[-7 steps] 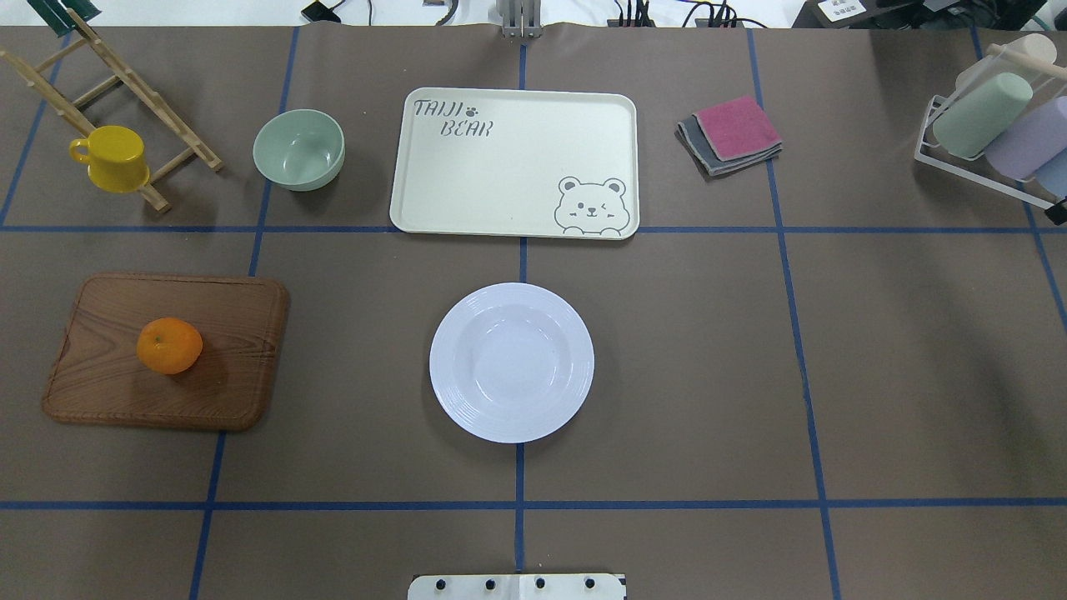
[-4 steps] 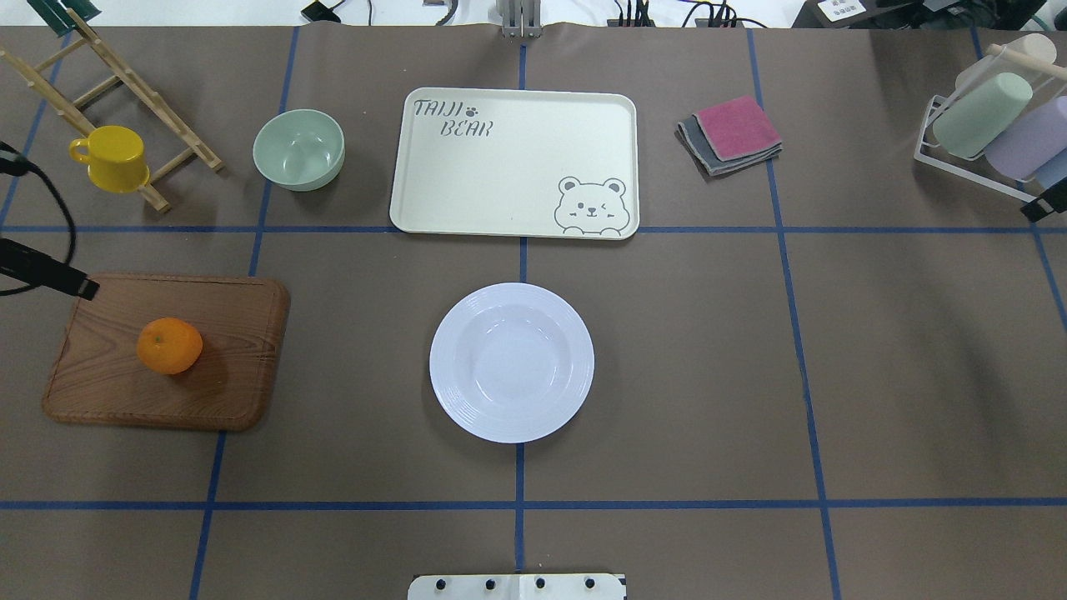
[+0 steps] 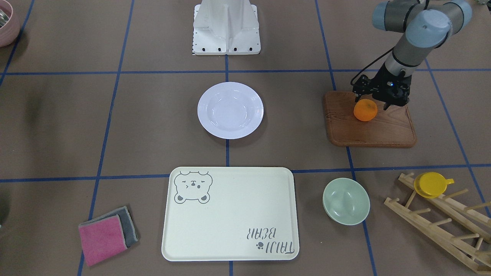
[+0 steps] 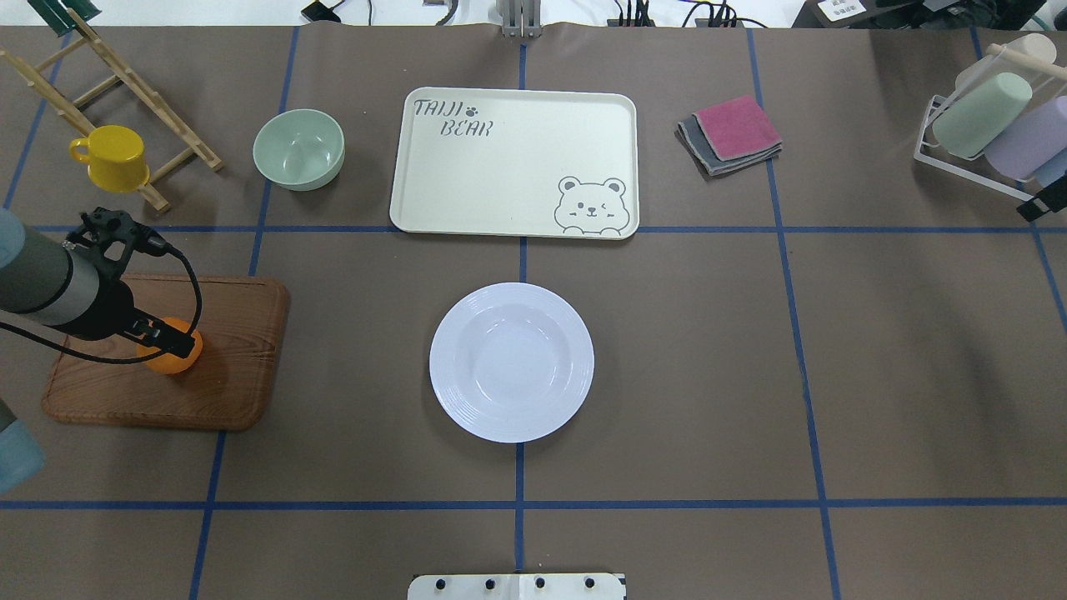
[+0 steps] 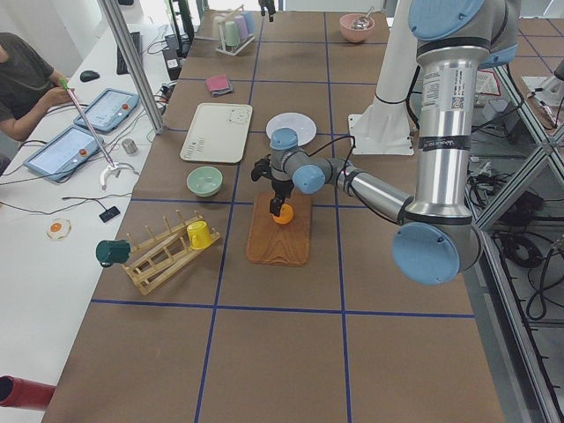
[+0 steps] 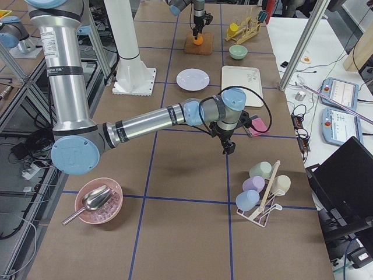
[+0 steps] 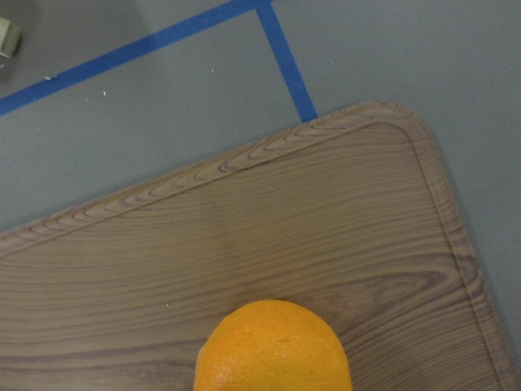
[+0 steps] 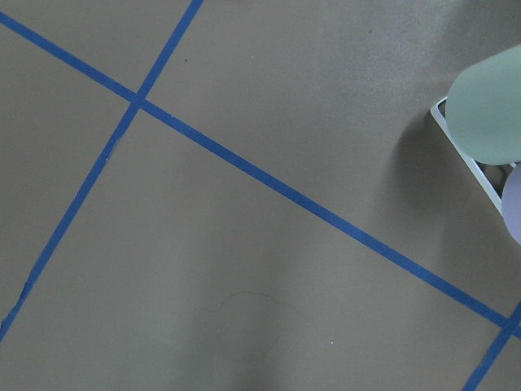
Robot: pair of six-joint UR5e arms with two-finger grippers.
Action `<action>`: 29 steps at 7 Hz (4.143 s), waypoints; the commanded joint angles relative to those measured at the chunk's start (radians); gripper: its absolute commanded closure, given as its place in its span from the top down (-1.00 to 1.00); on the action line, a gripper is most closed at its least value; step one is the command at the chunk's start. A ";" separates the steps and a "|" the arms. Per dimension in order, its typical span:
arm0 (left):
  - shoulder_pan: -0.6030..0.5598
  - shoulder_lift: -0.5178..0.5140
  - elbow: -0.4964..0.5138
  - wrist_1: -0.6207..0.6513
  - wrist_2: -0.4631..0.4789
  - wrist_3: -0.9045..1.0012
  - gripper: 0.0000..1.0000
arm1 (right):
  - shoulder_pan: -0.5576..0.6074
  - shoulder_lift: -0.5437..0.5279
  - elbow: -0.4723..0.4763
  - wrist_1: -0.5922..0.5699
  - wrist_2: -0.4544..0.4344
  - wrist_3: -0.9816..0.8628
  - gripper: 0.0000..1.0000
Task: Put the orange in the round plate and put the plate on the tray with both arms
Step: 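Lower the left gripper onto the orange on the wooden board and grasp, then carry the orange with the left gripper onto the white plate, then release the orange, withdraw the left arm while the right arm approaches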
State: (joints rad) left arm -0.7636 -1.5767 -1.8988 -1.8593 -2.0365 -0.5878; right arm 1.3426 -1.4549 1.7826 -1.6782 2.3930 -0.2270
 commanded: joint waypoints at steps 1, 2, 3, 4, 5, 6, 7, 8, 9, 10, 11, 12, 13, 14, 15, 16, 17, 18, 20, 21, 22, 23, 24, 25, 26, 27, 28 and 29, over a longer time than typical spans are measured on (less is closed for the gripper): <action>0.007 -0.038 0.058 -0.003 -0.001 -0.003 0.99 | 0.000 -0.001 0.000 0.000 0.000 0.000 1.00; 0.010 -0.046 0.072 -0.003 -0.001 -0.001 0.99 | -0.002 -0.001 0.000 0.000 0.000 0.000 1.00; 0.010 -0.046 0.087 -0.003 -0.001 0.000 0.92 | -0.002 -0.001 -0.002 0.000 0.000 0.000 1.00; 0.010 -0.046 0.087 -0.001 0.001 -0.006 -0.08 | -0.005 0.001 -0.005 0.000 0.000 0.000 1.00; 0.009 -0.049 0.081 0.005 -0.013 -0.006 -0.99 | -0.007 0.005 -0.006 0.000 0.000 0.000 1.00; 0.006 -0.078 0.052 0.043 -0.078 -0.016 -1.00 | -0.007 0.007 -0.005 0.000 0.000 0.000 1.00; -0.002 -0.151 -0.007 0.187 -0.143 -0.032 -1.00 | -0.007 0.007 -0.006 0.000 0.000 0.000 1.00; 0.007 -0.302 -0.022 0.307 -0.142 -0.140 -1.00 | -0.010 0.007 -0.005 0.000 0.000 0.000 1.00; 0.089 -0.447 0.004 0.342 -0.133 -0.314 -1.00 | -0.017 0.007 -0.006 0.000 0.000 0.000 1.00; 0.152 -0.486 0.010 0.344 -0.082 -0.399 -1.00 | -0.031 0.008 -0.014 0.002 0.000 0.000 1.00; 0.196 -0.593 0.086 0.344 -0.026 -0.438 -1.00 | -0.036 0.008 -0.018 0.002 0.000 0.000 1.00; 0.210 -0.737 0.222 0.342 -0.010 -0.507 -1.00 | -0.042 0.019 -0.023 0.000 0.000 0.000 1.00; 0.233 -0.809 0.315 0.335 0.046 -0.510 -1.00 | -0.045 0.022 -0.023 0.000 0.000 0.009 1.00; 0.262 -0.833 0.360 0.328 0.094 -0.509 -1.00 | -0.046 0.022 -0.025 0.000 0.000 0.014 1.00; 0.286 -0.830 0.374 0.316 0.096 -0.509 -1.00 | -0.051 0.027 -0.026 0.000 0.000 0.015 1.00; 0.299 -0.835 0.392 0.299 0.098 -0.514 -1.00 | -0.053 0.027 -0.028 0.000 0.000 0.015 1.00; 0.319 -0.830 0.406 0.264 0.128 -0.515 -1.00 | -0.054 0.027 -0.029 0.000 -0.002 0.015 1.00; 0.335 -0.833 0.432 0.229 0.168 -0.517 -0.36 | -0.056 0.027 -0.029 0.000 -0.002 0.015 1.00; 0.336 -0.829 0.440 0.209 0.170 -0.512 0.98 | -0.056 0.027 -0.029 0.000 -0.002 0.015 1.00; 0.333 -0.829 0.429 0.210 0.171 -0.511 0.98 | -0.056 0.027 -0.028 0.000 -0.002 0.015 1.00; 0.319 -0.821 0.397 0.213 0.171 -0.504 0.99 | -0.068 0.028 -0.026 0.002 -0.002 0.029 1.00; 0.285 -0.754 0.292 0.221 0.158 -0.500 0.99 | -0.103 0.062 -0.023 0.002 -0.002 0.119 1.00; 0.261 -0.644 0.180 0.222 0.150 -0.459 0.99 | -0.134 0.076 -0.014 0.002 0.000 0.246 0.99; 0.219 -0.555 0.103 0.223 0.125 -0.332 0.99 | -0.157 0.085 -0.017 0.074 0.003 0.367 0.98; 0.155 -0.490 0.080 0.219 0.081 -0.252 0.99 | -0.228 0.085 -0.034 0.279 0.005 0.652 0.98; 0.104 -0.432 0.049 0.207 0.046 -0.212 0.99 | -0.305 0.085 -0.057 0.490 -0.011 0.918 0.98; 0.054 -0.371 0.014 0.204 0.033 -0.134 0.99 | -0.351 0.085 -0.061 0.653 -0.041 1.154 0.98; -0.006 -0.343 0.020 0.204 -0.012 -0.042 0.99 | -0.388 0.084 -0.063 0.805 -0.087 1.375 0.98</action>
State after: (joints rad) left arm -0.6987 -1.9708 -1.8666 -1.6527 -2.0039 -0.7347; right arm 1.0095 -1.3705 1.7254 -1.0747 2.3528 0.8592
